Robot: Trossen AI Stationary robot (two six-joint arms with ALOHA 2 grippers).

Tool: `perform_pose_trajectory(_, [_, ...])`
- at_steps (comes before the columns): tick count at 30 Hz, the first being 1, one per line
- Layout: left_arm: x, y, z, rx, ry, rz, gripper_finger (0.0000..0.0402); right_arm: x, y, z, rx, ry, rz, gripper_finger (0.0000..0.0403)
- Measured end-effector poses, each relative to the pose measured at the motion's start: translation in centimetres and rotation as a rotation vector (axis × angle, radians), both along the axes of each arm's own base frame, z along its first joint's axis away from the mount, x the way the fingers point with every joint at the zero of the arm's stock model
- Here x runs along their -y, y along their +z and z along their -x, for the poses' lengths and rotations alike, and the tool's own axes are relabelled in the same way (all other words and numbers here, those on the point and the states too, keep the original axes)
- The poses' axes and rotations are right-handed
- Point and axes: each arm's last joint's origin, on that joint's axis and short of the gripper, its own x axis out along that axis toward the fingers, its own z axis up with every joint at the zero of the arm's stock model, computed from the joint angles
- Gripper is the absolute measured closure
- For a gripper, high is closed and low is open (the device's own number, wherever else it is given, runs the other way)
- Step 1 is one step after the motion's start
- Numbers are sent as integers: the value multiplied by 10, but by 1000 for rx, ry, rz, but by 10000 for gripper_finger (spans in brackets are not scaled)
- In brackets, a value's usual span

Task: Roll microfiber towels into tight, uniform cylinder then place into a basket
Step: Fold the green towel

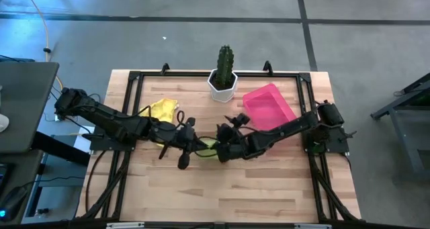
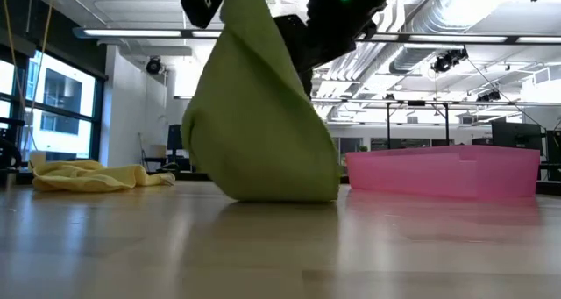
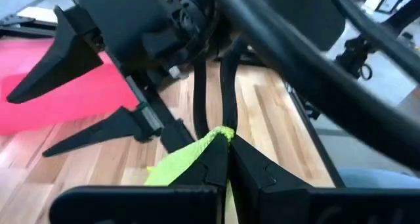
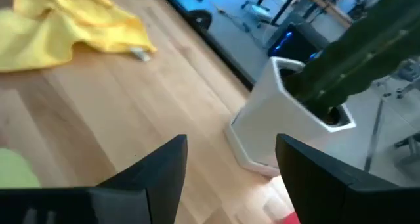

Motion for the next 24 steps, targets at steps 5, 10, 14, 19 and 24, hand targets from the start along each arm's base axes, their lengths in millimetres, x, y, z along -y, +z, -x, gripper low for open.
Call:
perform_pose_trajectory(5, [-1,-7,3,-82,0,-13,401,-12,-2,1,-24,96,-113,176])
perform_pose_trajectory(10, [-1,-16,8,-183,2,-28,401,-37,-4,7,-14,202,-283,176])
perform_pose_trajectory(14, [-2,-17,9,-197,12,-10,401,-55,-6,13,-3,236,-366,176])
perform_pose_trajectory(19, [-2,-17,9,-197,19,2,401,-67,-29,31,-25,220,-359,176])
perform_pose_trajectory(24, [-1,-17,9,-198,20,6,401,-61,-64,53,-7,142,-315,176])
